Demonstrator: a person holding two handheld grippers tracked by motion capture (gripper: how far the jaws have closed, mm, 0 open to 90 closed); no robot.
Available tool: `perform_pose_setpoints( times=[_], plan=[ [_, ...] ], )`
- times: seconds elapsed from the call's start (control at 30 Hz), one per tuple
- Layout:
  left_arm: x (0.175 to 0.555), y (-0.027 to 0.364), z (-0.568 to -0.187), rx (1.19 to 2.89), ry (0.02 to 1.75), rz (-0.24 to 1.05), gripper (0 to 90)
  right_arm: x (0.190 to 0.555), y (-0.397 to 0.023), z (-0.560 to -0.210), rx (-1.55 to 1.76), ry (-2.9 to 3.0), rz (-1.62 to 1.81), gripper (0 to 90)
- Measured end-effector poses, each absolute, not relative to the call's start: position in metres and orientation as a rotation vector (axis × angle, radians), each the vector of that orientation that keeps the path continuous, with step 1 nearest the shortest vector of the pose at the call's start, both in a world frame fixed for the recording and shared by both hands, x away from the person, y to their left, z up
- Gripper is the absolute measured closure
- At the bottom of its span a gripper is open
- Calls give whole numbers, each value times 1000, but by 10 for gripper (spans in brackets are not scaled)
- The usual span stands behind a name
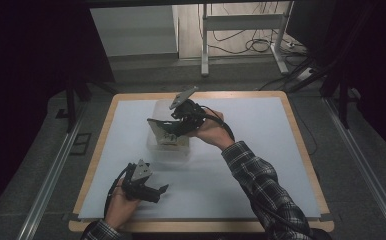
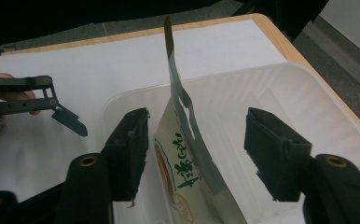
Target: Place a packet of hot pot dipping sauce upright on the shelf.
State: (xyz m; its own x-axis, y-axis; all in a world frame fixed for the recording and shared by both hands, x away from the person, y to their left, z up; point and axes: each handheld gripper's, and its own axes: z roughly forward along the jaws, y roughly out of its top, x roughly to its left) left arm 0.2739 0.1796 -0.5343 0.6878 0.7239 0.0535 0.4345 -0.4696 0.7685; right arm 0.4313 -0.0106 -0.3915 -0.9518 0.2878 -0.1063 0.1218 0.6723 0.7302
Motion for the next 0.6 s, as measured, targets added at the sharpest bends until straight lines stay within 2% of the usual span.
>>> perform_pose_setpoints(
  times=[0.6],
  plan=[
    [274, 178, -536, 2148, 879, 473, 0, 426, -26, -391, 402, 2642, 1191, 245]
  ],
)
